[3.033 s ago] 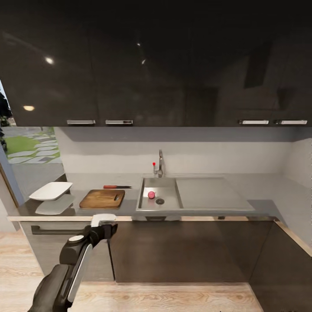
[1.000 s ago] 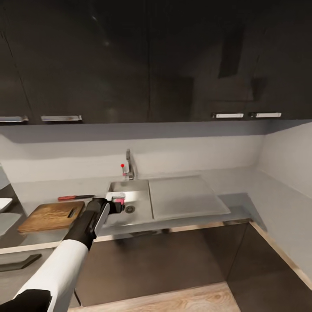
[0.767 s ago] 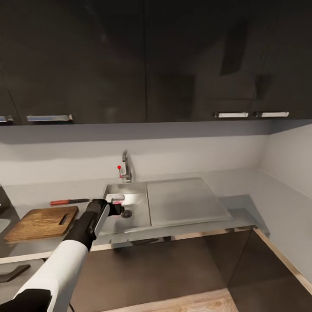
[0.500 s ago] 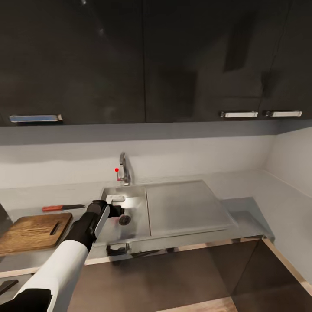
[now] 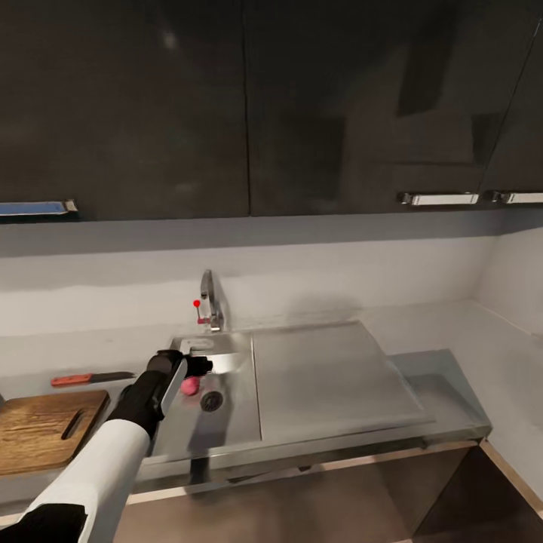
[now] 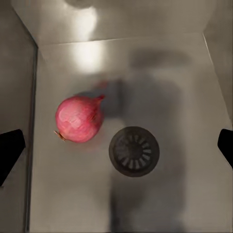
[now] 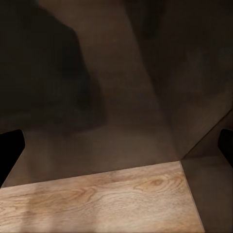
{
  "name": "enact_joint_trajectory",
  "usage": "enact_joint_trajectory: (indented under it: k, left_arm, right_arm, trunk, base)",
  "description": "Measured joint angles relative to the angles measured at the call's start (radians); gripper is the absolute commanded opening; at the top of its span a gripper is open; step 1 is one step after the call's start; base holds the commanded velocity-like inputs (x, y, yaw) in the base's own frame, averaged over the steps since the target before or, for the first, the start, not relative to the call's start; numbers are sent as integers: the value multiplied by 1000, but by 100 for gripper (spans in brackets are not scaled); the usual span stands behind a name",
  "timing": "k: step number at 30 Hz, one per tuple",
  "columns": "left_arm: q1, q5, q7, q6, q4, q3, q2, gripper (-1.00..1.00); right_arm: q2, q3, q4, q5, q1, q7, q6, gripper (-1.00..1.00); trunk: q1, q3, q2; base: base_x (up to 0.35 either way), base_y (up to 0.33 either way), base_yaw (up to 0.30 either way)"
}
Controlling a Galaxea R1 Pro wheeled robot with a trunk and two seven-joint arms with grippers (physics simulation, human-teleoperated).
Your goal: In the kitchen, take the Vidalia onion out of the sink, dice it on the chopping board with the paring knife, put the diced onion into the bowl on the countertop, then place both the paring knife and the chopping board into the sink.
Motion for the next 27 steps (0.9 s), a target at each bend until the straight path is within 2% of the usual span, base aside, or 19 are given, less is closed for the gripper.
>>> enact_joint_trajectory:
  k: [2,5,9,20,27]
  left_arm:
    - [2,0,15,-41,0,3,12,100]
    - [2,1,45,-54,0,19,16,100]
    - [3,5,92,-63,6,64,15,100]
    - [3,9,97,-64,33,72,4,100]
    - [3,9,97,-64,38,70,3,100]
  right_arm:
    - [1,0,0,0,0,0,0,100]
    - [5,0,0,0,0,-1,0,100]
    - [14,0,0,0,0,-1,0,100]
    - [15,0,0,0,0,-2,3,100]
    - [15,0,-1,-1,0,-1,37,100]
  trunk:
    - [0,0,0]
    - [0,0,0]
    - [0,0,0]
    - [0,-6,0]
    - [0,-17,0]
  base:
    - [11,0,0]
    - [5,0,0]
    - [1,0,0]
    - [0,0,0]
    - [0,0,0]
